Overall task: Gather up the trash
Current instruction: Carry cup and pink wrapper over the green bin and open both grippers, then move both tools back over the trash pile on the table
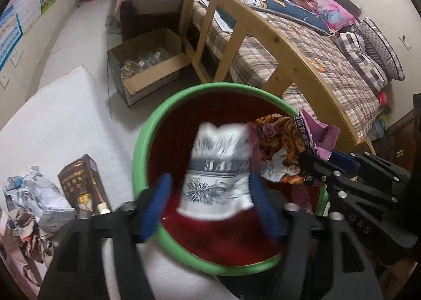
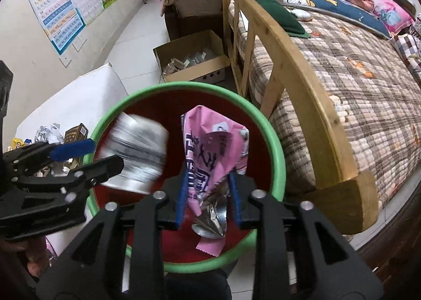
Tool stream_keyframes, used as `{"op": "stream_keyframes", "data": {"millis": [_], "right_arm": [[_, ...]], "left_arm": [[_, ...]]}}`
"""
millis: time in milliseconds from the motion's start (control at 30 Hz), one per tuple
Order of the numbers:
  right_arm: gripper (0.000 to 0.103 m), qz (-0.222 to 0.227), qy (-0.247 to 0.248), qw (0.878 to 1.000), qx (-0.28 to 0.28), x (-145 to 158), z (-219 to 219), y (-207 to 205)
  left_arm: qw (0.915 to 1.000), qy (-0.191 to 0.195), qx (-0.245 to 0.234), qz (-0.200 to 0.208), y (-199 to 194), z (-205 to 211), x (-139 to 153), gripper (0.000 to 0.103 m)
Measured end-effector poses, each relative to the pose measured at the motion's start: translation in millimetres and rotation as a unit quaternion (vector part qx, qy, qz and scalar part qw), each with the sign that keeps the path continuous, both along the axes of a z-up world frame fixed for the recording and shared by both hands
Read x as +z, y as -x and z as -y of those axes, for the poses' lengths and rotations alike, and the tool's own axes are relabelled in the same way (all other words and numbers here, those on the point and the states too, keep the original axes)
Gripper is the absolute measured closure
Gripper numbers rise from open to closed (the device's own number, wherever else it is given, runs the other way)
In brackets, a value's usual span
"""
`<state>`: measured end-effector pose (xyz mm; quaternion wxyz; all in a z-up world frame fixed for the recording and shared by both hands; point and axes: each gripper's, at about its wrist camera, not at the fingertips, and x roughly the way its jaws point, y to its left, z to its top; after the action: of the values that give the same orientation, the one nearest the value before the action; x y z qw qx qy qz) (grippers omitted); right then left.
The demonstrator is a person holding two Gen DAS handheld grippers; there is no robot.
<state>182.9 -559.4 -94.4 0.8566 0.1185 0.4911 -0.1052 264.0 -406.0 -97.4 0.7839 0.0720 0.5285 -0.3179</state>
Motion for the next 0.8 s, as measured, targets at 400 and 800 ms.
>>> {"op": "stream_keyframes", "data": {"millis": [400,800], "right_arm": [[0.007,0.014,0.049,0.999,0.009,26,-36,11],[0.005,0.063,0.044,0.996,0.044,76,-119,26]], "left_arm": [[0.9964,0.019,0.064,0.051,11,-93,41,0.008],[0.9807,0.023,0.144,0.131,53,-210,105,0.008]]}}
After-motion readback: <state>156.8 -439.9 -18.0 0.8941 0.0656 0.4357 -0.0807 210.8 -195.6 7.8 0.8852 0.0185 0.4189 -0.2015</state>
